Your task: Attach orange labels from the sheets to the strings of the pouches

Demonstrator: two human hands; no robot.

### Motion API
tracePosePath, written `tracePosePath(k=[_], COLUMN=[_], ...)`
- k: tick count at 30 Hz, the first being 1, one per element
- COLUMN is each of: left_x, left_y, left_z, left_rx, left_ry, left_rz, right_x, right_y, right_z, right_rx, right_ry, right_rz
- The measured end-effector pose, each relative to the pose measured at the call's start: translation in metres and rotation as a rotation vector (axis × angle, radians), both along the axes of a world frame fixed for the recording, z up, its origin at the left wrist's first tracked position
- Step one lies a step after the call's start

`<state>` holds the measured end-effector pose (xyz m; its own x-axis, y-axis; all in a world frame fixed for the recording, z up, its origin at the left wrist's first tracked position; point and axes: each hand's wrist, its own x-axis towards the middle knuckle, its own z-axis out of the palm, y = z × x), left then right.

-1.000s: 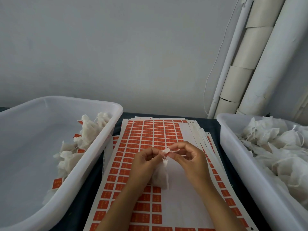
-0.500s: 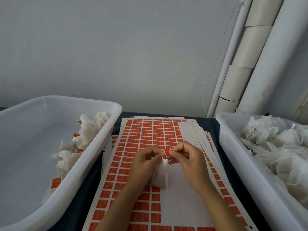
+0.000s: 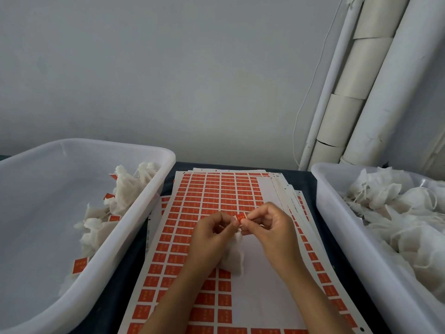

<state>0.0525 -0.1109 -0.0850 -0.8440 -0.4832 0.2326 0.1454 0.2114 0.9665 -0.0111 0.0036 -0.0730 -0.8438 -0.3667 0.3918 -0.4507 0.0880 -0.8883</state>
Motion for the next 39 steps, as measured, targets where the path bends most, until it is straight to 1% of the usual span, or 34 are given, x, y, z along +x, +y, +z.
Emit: tracePosePath(k=[2, 4, 7, 9, 13, 15, 16, 19, 22, 24, 26, 28, 30, 32, 34, 35, 39], left_x=[-0.001, -0.001, -0.001, -0.001, -0.001, -0.002, -0.002, 0.0, 0.006, 0.012, 0.02, 0.03, 0.039, 0.047, 0.051, 0.052, 0.059], left_y=[0.0, 0.0, 0.001, 0.001, 0.0, -0.001, 0.0, -0.001, -0.004, -0.006, -0.01, -0.015, -0.017, -0.012, -0.007, -0.005, -0.007], left_z=[-0.001, -0.002, -0.004, -0.005, -0.004, -0.003, -0.002, 0.0, 0.004, 0.005, 0.005, 0.005, 0.004, 0.004, 0.005, 0.009, 0.046], left_rx=[-0.05, -0.086, -0.127, -0.147, -0.165, -0.172, -0.175, -0.127, -0.077, -0.154, -0.301, -0.443, -0.523, -0.548, -0.561, -0.559, -0.561], left_ry=[-0.007, 0.01, 0.033, 0.033, 0.067, 0.084, 0.078, 0.022, -0.092, -0.216, -0.327, -0.421, -0.468, -0.452, -0.412, -0.397, -0.294], left_rz=[0.018, 0.016, -0.027, -0.042, -0.067, -0.082, -0.084, -0.063, -0.056, -0.085, -0.094, -0.106, -0.104, -0.063, 0.022, 0.076, 0.323], right_x=[-0.001, -0.002, -0.003, -0.004, -0.006, -0.007, -0.006, -0.005, -0.003, 0.001, 0.006, 0.012, 0.017, 0.023, 0.03, 0.032, 0.041], right_y=[-0.001, -0.002, -0.003, -0.004, -0.006, -0.006, -0.007, -0.005, 0.0, 0.005, 0.009, 0.01, 0.008, 0.005, 0.001, -0.002, -0.023], right_z=[0.001, 0.0, -0.005, -0.008, -0.008, -0.01, -0.009, -0.004, 0.001, 0.001, -0.002, -0.006, -0.008, -0.01, -0.008, -0.005, 0.033], right_rx=[-0.086, -0.049, 0.15, 0.215, 0.237, 0.189, 0.154, 0.085, 0.143, 0.254, 0.444, 0.554, 0.624, 0.671, 0.656, 0.616, 0.268], right_ry=[-0.091, -0.114, -0.008, 0.083, 0.217, 0.177, 0.107, -0.123, -0.211, -0.223, -0.185, -0.171, -0.164, -0.133, -0.108, -0.117, -0.196], right_rz=[0.016, 0.04, 0.048, 0.037, 0.025, 0.03, 0.037, 0.088, 0.119, 0.133, 0.113, 0.08, 0.028, -0.01, -0.029, -0.03, 0.026])
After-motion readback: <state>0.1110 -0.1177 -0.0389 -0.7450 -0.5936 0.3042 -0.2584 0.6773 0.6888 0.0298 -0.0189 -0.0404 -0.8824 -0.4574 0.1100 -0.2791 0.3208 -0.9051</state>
